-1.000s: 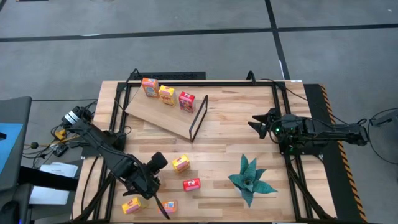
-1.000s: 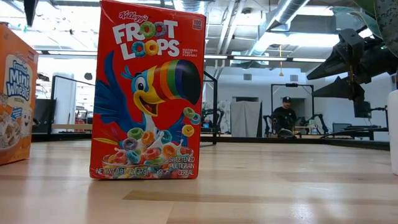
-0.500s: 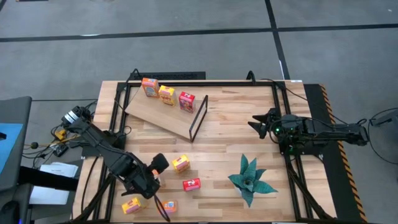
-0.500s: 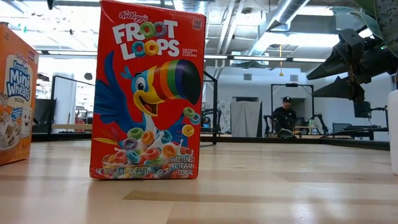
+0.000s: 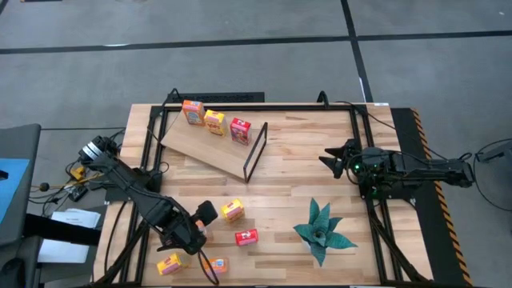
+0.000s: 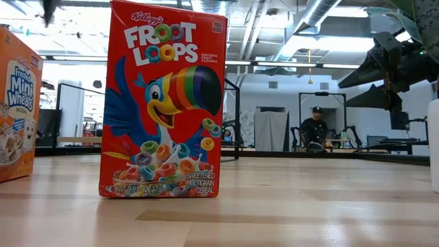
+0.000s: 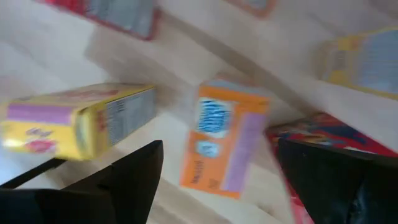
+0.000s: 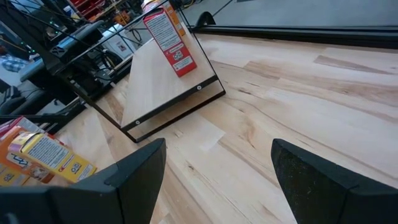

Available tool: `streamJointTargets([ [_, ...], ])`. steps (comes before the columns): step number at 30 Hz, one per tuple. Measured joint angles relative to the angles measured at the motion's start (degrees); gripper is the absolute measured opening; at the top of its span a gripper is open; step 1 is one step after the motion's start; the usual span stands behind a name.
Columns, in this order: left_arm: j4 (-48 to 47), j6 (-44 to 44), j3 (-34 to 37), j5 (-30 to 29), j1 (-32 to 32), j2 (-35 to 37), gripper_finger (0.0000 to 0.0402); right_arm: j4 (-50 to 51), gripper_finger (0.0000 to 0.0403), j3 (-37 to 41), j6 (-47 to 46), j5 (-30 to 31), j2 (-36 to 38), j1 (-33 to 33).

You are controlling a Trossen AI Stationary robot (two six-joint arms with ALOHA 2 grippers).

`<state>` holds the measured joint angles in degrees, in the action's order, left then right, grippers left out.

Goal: Stack cereal on shelf
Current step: Put the top orange cereal box aligned with the other orange cereal box on the shelf

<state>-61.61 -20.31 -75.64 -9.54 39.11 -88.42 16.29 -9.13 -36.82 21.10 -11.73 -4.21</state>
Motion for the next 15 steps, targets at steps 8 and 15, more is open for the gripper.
streamJointTargets([
  [8, 1.82, -0.11, 1.99, 0.29, -0.37, 0.0, 0.0307, 0.0, 0.0317, 0.0, 0.0, 0.0, -0.01, 0.0],
  [15, 4.04, -2.52, 3.61, -1.05, -0.8, 0.0, 0.0307, 0.0, 0.0317, 0.0, -0.04, 0.0, 0.0, 0.0],
])
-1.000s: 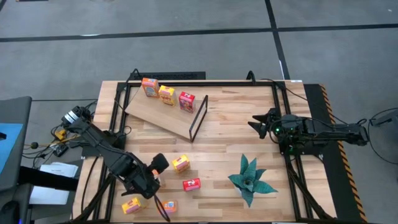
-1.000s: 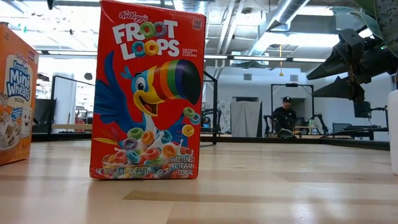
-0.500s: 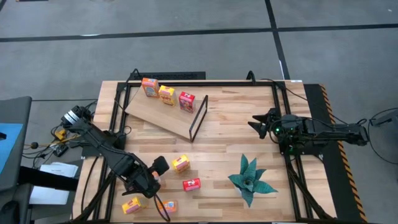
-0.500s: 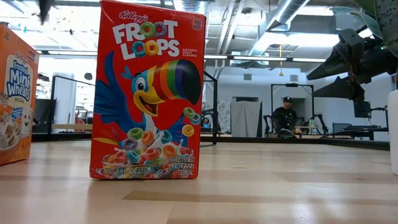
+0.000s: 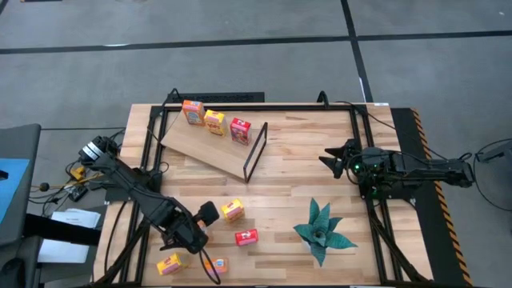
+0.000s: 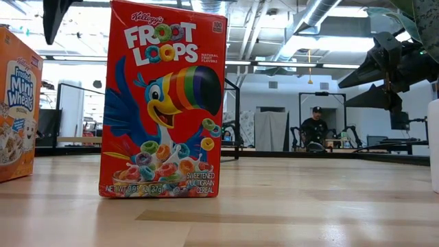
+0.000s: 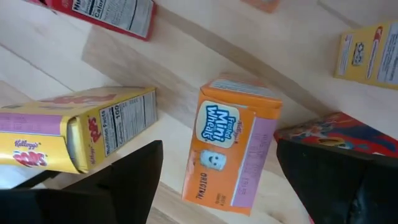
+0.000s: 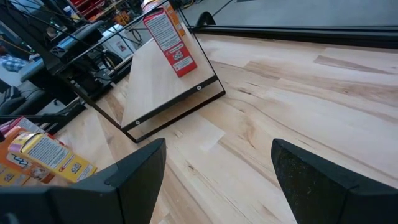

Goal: Stack cereal on shelf
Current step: Put the top orange cereal box aligned with the other orange cereal box on the shelf

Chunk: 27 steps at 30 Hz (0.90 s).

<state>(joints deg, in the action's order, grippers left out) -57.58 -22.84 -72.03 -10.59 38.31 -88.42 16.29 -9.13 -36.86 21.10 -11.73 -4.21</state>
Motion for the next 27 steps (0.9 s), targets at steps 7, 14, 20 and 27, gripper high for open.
streamJointTargets([
  [7, 0.28, -0.11, 0.09, 2.36, -0.08, 0.0, 0.028, 0.0, 0.0317, 0.0, -0.03, 0.0, 0.0, 0.0],
  [14, 0.86, -0.1, 0.26, 2.36, -0.25, 0.0, 0.0237, 0.0, 0.0317, 0.0, -0.11, 0.0, -0.01, 0.0],
  [20, 3.98, -0.59, 2.59, 1.48, -0.23, 0.04, 0.0197, -0.02, 0.0317, 0.0, -0.15, 0.0, 0.0, 0.0],
  [27, 2.7, -1.56, 2.37, -1.24, -0.23, 0.02, 0.0159, -0.02, 0.0317, 0.0, -0.15, 0.0, 0.0, 0.0],
])
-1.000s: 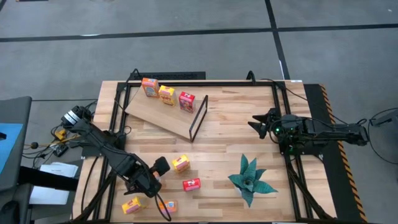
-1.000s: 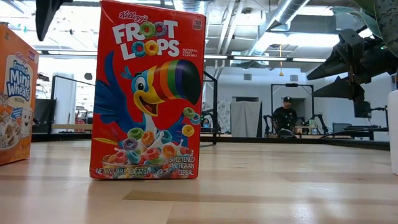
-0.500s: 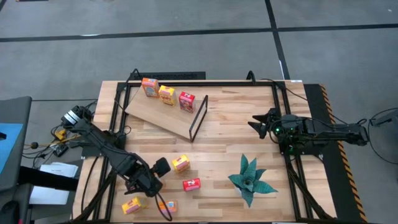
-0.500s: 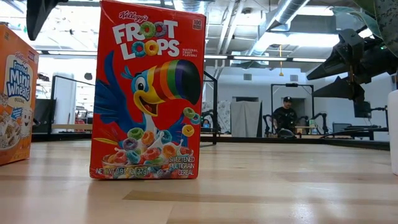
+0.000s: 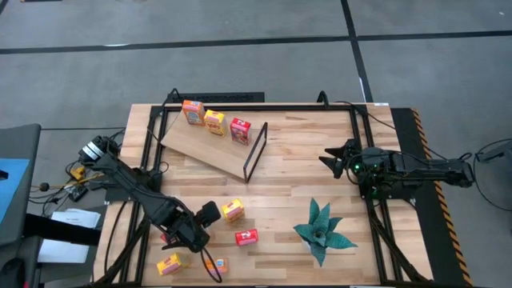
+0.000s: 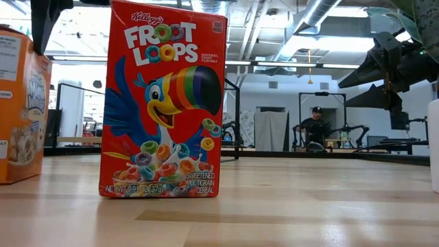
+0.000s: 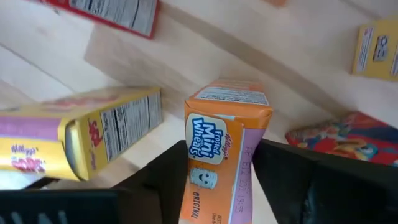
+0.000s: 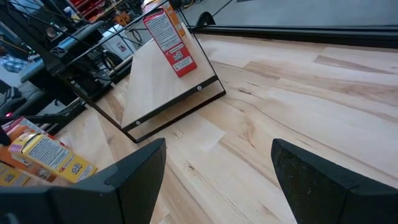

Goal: Stack cereal on shelf
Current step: Put the top orange cereal box aligned with the other orange cereal box on the shelf

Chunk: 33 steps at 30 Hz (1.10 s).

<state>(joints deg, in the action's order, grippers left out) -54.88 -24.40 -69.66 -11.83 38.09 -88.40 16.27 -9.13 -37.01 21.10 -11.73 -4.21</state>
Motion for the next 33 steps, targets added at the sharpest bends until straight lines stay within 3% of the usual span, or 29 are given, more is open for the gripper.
streamJointTargets([
  [5, -4.02, 2.65, -2.16, -2.44, -0.03, -0.11, 0.0136, 0.0, 0.0317, 0.0, 0.0, 0.0, 0.0, 0.0],
  [11, -14.32, 17.37, -7.87, -2.09, -1.66, 0.08, 0.0126, 0.0, 0.0317, 0.0, 0.0, 0.0, -0.02, 0.0],
  [19, -21.35, 29.69, -9.78, -1.12, -9.81, 8.46, 0.0125, 0.0, 0.0317, 0.0, 0.02, 1.53, 0.0, -0.02],
  [23, -24.13, 26.78, -9.68, -4.03, -17.0, 14.64, 0.0125, -0.01, 0.0317, 0.0, 0.01, 1.55, 0.0, -0.07],
  [33, -25.83, 2.22, -4.06, -4.97, -41.63, 23.39, 0.0125, -0.04, 0.0317, 0.0, -0.02, 1.56, 0.0, -0.07],
])
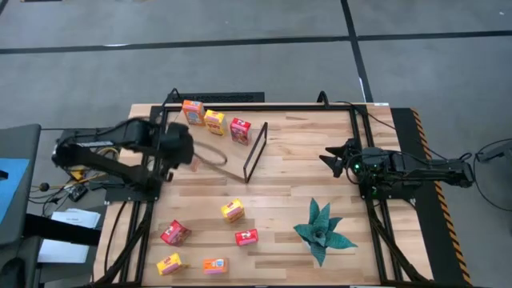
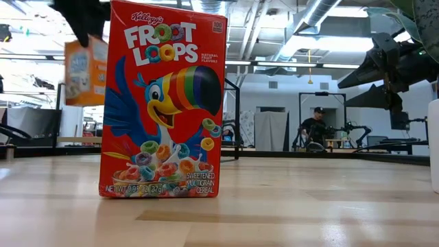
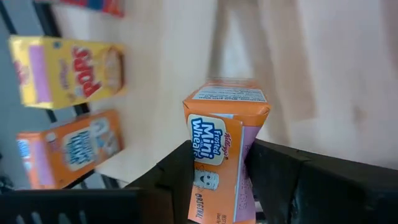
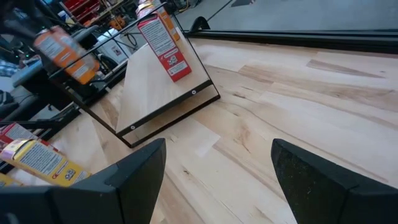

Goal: Stack cereal on shelf
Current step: Put the top orange cereal box aligned with the other orange cereal box on the shelf

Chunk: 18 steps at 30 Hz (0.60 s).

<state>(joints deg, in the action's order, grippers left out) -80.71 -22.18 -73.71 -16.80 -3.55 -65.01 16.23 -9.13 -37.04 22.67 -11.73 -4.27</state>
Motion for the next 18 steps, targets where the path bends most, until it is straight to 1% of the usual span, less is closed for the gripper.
streamJointTargets([
  [4, 2.02, -7.8, 1.03, 0.32, -9.42, -0.39, 0.0125, 0.0, 0.0317, 0.0, 0.0, -0.01, 0.0, 0.0],
  [6, 4.54, -10.42, 1.07, 2.69, -14.08, -0.73, 0.0125, 0.01, 0.0317, 0.0, 0.0, -0.01, 0.0, 0.0],
  [8, 6.68, -12.72, 1.07, 6.33, -18.67, -0.71, 0.0125, 0.02, 0.0317, 0.0, 0.0, 0.0, 0.0, 0.0],
  [10, 8.44, -14.96, 1.07, 7.86, -22.71, -0.67, 0.0125, 0.02, 0.0317, 0.0, -0.01, -0.01, 0.0, 0.0],
  [14, 9.34, -22.16, 1.07, 8.25, -29.74, -0.68, 0.0125, 0.02, 0.0317, 0.0, -0.02, 0.01, 0.0, 0.0],
  [18, 10.22, -27.45, 1.07, 10.31, -34.45, -1.93, 0.0125, 0.02, 0.0317, 0.0, -0.02, 0.39, 0.0, 0.0],
])
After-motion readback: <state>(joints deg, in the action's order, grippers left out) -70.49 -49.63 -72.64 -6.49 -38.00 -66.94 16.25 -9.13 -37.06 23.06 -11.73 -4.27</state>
